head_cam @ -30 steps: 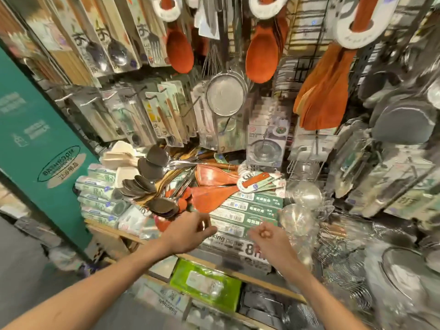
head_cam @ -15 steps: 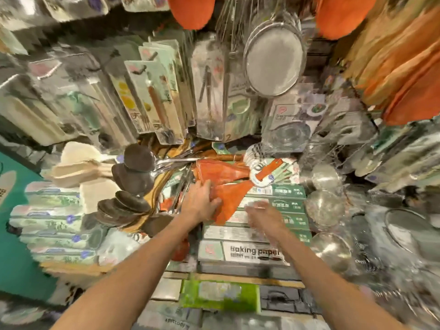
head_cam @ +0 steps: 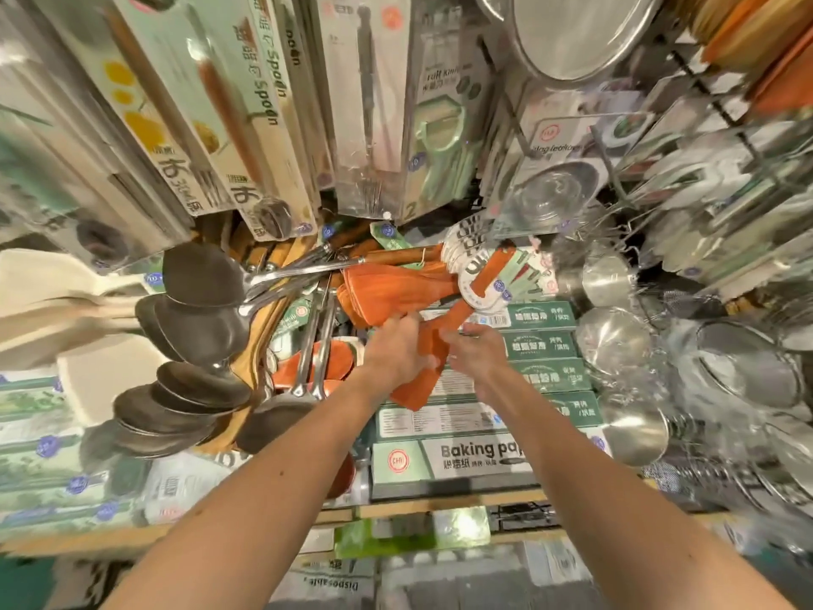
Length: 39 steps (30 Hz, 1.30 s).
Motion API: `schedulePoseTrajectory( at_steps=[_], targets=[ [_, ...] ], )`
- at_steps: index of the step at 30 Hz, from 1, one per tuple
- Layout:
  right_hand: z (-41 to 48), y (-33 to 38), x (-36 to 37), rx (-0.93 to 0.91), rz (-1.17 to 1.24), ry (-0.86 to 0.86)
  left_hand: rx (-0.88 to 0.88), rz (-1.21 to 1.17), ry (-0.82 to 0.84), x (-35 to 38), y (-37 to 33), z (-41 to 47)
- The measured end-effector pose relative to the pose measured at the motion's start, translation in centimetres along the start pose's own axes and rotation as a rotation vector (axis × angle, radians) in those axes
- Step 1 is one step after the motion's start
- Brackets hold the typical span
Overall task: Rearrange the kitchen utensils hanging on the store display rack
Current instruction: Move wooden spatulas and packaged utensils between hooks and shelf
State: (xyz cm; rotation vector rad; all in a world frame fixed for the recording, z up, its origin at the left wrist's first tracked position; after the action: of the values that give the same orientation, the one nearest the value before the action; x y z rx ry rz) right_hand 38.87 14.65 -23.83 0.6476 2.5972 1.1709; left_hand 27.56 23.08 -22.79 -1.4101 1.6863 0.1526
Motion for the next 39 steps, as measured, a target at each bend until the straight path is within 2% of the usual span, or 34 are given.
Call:
schedulePoseTrajectory(
  at_steps=[4, 7, 8, 12, 17, 21, 24, 28, 35, 39],
  targets=[
    [0.0, -0.3, 0.1, 0.041, 0.000, 0.023, 0.134, -0.235, 0.096, 0.1, -0.7, -1.1],
    [-0.4, -1.1, -0.6, 0.103, 0.052, 0.003, 0.240, -0.198, 0.212, -0.1, -1.6, -1.7],
    [-0.5, -1.4, -0.7, 0.111, 0.064, 0.017, 0.263, -0.161, 0.187, -0.7, -1.8, -1.7],
    [-1.5, -2.1, -2.5, 0.133, 0.083, 0.006, 0.222, 0.179, -0.228, -5.0, -1.7, 0.0],
    [-2.0, -3.6, -4.6, 0.124, 0.035, 0.024, 0.078, 0.568, -0.219, -4.3, -1.8, 2.8],
    [-2.4, -3.5, -4.9, 0.053, 0.017, 0.072, 0.067, 0.703, -0.330, -4.3, -2.8, 2.0],
    [-3.0, -4.0, -5.0, 0.059, 0.059, 0.110, 0.121, 0.730, -0.387, -4.5, -3.9, 1.1],
    [-4.1, -4.6, -5.1, 0.096, 0.053, 0.131, 0.175, 0.346, -0.210, -4.0, -4.1, 0.3],
    [-9.0, -3.5, -6.3, 0.019, 0.072, 0.118, 0.157, -0.231, 0.082, -1.2, -3.5, -3.7],
    [-12.4, -1.9, -6.4, -0.071, 0.019, 0.140, 0.103, -0.731, 0.197, 2.3, -3.2, -8.1]
  ],
)
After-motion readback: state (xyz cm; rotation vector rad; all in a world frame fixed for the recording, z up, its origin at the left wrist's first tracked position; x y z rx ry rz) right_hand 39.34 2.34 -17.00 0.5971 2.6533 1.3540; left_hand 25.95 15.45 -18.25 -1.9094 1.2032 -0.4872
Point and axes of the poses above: each hand's wrist, its own z-axis towards the middle knuckle, its own x-axis out of the palm, y = z × x, the point moved 7 cm from there along z, towards the middle knuckle, and after that the axes turned 13 degrees about y, right-handed, at the moved point
